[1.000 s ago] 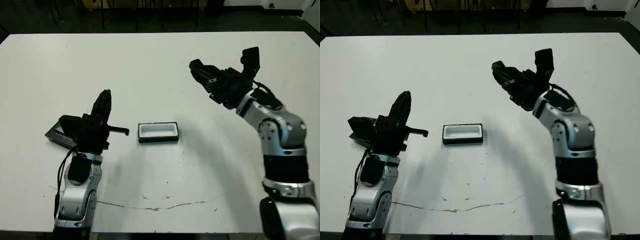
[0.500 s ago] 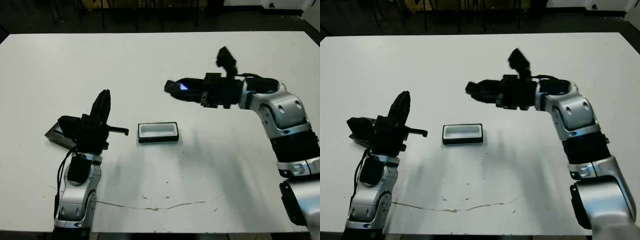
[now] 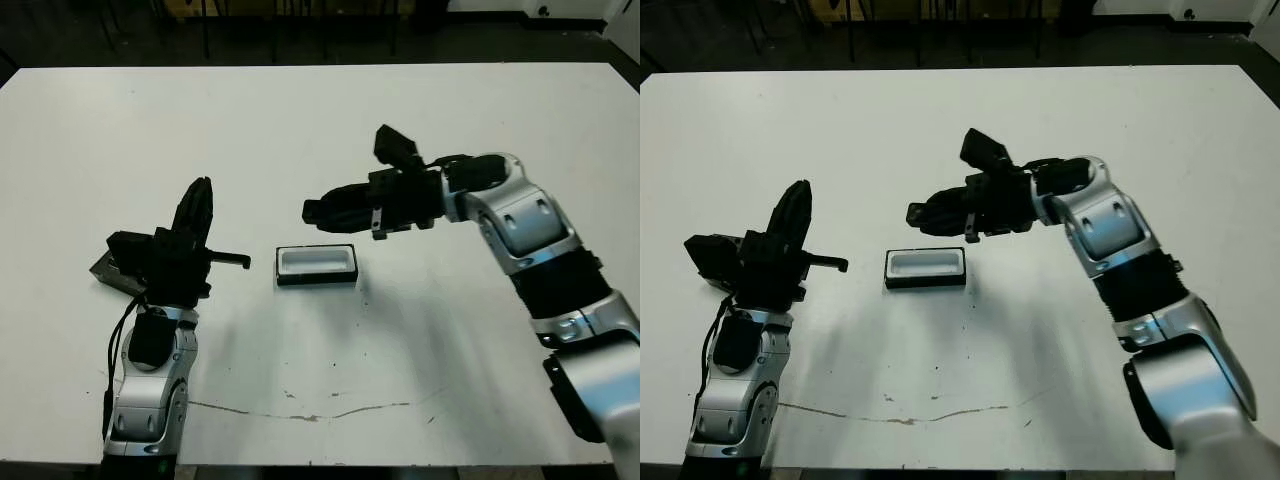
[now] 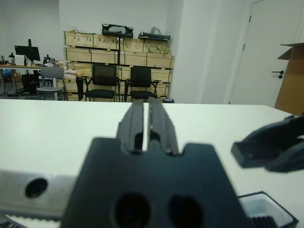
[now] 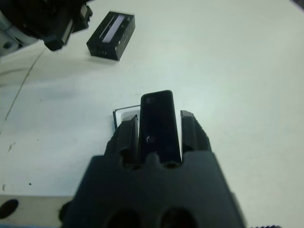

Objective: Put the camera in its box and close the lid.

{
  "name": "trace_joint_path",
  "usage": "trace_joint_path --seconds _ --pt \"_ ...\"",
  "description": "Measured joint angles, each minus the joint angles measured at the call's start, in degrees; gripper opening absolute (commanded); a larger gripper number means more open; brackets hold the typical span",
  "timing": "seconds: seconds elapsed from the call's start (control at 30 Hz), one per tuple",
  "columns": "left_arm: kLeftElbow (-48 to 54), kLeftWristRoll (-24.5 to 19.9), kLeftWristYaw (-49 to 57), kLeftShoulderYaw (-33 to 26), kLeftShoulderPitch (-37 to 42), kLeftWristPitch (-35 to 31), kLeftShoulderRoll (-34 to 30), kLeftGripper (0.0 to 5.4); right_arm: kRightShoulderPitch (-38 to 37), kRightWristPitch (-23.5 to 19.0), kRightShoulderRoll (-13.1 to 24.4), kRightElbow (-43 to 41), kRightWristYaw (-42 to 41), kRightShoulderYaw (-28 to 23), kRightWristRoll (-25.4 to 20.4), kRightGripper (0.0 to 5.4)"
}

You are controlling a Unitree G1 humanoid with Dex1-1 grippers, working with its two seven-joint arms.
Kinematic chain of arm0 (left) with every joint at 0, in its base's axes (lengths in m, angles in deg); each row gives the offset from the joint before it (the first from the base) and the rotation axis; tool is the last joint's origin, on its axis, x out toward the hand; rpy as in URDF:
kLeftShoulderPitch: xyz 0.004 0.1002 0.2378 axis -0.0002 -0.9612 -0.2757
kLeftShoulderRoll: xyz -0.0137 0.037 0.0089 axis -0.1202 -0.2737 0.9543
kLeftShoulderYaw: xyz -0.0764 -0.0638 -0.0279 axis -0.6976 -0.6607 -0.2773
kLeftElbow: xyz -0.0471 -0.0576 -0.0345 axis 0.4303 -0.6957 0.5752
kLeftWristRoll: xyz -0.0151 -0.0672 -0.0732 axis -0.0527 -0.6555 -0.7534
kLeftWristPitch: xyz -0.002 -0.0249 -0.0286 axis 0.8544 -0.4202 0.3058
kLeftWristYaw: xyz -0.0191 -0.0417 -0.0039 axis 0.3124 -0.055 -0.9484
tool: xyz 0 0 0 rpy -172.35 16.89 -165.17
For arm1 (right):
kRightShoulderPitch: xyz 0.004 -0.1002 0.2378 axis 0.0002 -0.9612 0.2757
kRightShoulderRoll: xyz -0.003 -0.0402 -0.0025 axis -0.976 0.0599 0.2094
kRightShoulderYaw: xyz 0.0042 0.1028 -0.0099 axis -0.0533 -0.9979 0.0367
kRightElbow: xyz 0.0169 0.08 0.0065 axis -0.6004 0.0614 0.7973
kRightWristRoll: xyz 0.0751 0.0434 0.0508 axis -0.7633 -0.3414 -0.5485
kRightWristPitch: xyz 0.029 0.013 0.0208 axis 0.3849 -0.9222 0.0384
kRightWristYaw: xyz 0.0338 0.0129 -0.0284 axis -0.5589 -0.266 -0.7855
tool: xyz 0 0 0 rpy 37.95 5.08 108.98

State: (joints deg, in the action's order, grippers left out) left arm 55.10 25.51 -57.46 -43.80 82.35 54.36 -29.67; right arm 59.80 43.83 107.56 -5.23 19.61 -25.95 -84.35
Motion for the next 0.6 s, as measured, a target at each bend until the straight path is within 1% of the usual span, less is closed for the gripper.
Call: trace_joint_path --seconds 0.13,0.6 --pt "0.0 0.1 0.1 0.0 0.0 0.0 0.0 0.0 0.1 0.0 -0.9 0.4 0.1 1.5 2.1 0.93" --pt "0.0 0.5 0.1 0.1 0.0 0.0 0.0 0.0 0.1 0.4 -4.3 5.8 -0.1 4.9 5.7 0.93"
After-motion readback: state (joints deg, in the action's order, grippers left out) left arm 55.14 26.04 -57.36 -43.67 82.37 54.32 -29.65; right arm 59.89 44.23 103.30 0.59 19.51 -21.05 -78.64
